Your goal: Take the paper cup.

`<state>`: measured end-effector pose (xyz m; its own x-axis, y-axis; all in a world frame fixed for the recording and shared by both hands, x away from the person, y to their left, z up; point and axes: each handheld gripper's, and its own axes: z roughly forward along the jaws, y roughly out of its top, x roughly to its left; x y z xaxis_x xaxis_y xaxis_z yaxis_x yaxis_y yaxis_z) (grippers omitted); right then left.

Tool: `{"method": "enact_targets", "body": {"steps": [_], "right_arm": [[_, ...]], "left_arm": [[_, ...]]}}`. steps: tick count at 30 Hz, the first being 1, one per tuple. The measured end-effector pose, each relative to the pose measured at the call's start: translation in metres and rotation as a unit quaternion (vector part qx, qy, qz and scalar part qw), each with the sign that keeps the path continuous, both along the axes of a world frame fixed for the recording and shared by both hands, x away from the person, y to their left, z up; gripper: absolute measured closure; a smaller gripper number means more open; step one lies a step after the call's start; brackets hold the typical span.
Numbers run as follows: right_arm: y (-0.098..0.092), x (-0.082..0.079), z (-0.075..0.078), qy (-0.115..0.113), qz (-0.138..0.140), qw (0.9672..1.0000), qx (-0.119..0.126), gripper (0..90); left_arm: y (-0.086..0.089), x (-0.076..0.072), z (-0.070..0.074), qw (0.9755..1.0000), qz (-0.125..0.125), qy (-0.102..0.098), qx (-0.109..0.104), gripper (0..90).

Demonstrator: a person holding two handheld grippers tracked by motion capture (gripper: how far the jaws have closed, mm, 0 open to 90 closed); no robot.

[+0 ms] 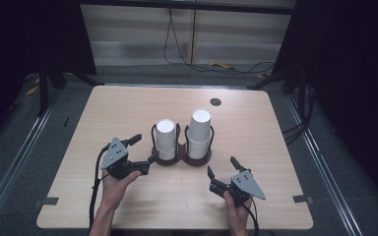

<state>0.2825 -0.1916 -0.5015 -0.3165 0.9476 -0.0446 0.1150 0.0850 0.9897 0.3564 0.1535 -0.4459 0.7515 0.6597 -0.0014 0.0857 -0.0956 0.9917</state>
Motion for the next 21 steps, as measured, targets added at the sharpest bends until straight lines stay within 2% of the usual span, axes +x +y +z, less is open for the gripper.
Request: {"method": "enact_targets", "body": {"steps": [5,7,10,12,16,21], "right_arm": [[0.001,0.000,0.000,-0.001,-0.001,1.0000,-0.001,14.3],[0.002,0.000,0.000,-0.001,0.007,0.9999,-0.010,13.7],[0.003,0.000,0.000,0.000,0.004,0.9999,-0.015,13.6],[0.002,0.000,0.000,0.001,0.006,0.9999,-0.008,13.6],[0.001,0.000,0.000,0.001,0.009,0.9999,-0.004,13.6],[0.000,-0.001,0.000,0.001,0.009,1.0000,-0.001,13.4]], "left_arm": [[-0.003,0.004,0.008,0.9999,-0.005,-0.001,0.013,17.1],[-0.005,0.006,0.011,0.9997,-0.008,0.002,0.021,17.1],[-0.008,0.009,0.013,0.9996,-0.016,0.005,0.022,17.1],[-0.009,0.010,0.013,0.9997,-0.016,0.004,0.020,18.0],[-0.012,0.016,0.019,0.9988,-0.024,0.012,0.042,18.6],[-0.012,0.022,0.028,0.9983,-0.028,0.017,0.048,18.8]]}}
